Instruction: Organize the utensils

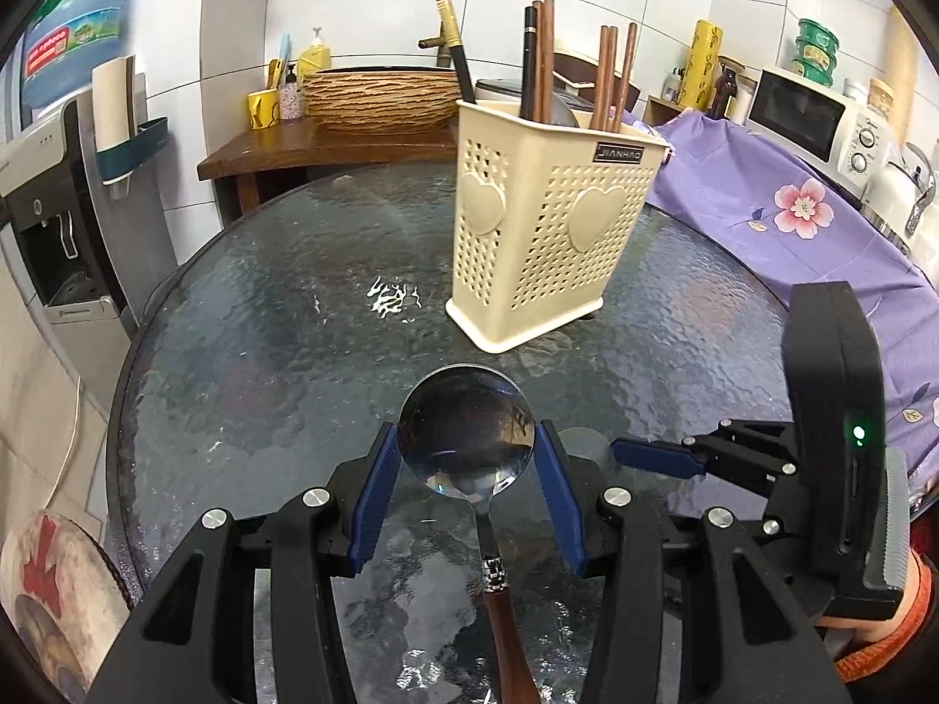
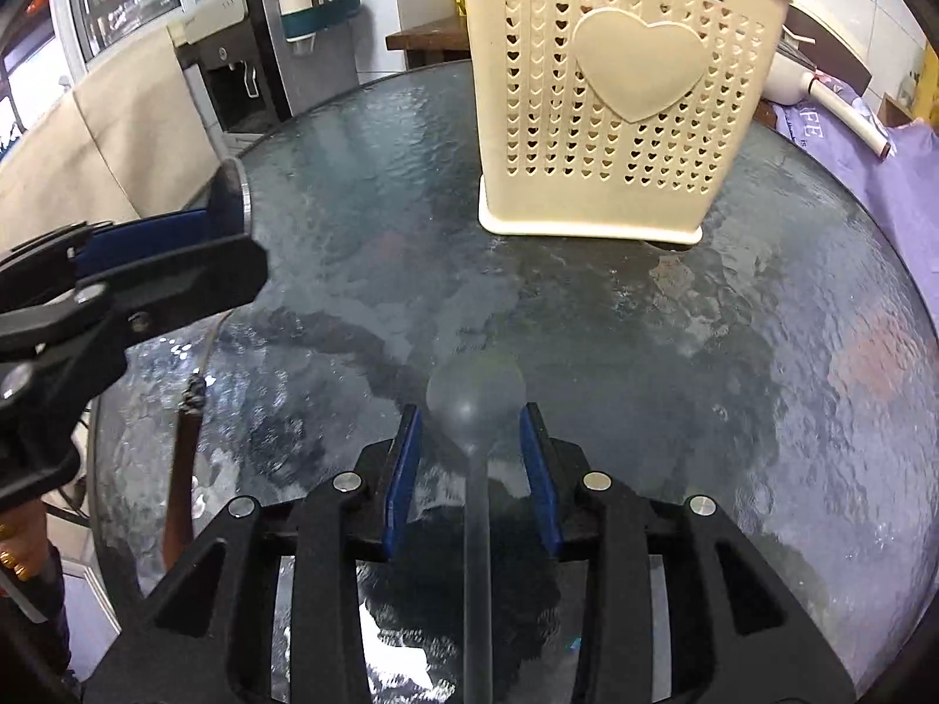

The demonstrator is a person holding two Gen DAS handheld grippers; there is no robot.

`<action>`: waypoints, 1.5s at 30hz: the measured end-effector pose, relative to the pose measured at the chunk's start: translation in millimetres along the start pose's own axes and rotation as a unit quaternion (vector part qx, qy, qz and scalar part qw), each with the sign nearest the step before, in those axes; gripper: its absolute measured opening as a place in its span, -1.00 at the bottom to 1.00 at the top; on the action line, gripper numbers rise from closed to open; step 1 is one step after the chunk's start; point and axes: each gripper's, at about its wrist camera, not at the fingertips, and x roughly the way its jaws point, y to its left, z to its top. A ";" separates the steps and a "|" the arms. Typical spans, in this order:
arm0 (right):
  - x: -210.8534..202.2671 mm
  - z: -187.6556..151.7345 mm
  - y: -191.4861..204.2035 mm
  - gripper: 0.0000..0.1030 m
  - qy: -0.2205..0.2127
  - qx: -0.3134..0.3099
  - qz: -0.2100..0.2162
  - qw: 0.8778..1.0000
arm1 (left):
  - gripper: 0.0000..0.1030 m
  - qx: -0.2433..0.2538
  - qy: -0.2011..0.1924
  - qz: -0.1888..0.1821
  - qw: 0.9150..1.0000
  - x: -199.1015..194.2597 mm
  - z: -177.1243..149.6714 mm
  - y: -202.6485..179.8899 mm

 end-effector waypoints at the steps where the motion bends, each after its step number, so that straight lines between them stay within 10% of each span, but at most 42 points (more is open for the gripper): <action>1: 1.4 1.2 0.2 -0.31 0.001 0.001 0.000 1.000 | -0.10 -0.001 0.000 0.000 1.000 0.1 -0.5 0.8; 6: 6.6 6.6 1.7 0.11 0.010 0.001 0.016 1.000 | -0.10 -0.004 0.002 -0.001 1.000 0.4 -1.9 6.0; 14: 12.2 14.1 12.8 -0.29 0.006 -0.012 -0.021 1.000 | -0.10 -0.009 0.005 -0.002 1.000 1.9 -2.7 10.5; 45: -129.9 3.9 -51.1 -0.29 -0.151 0.049 0.035 0.987 | -0.11 0.042 -0.056 -0.044 0.997 -40.0 19.4 -45.6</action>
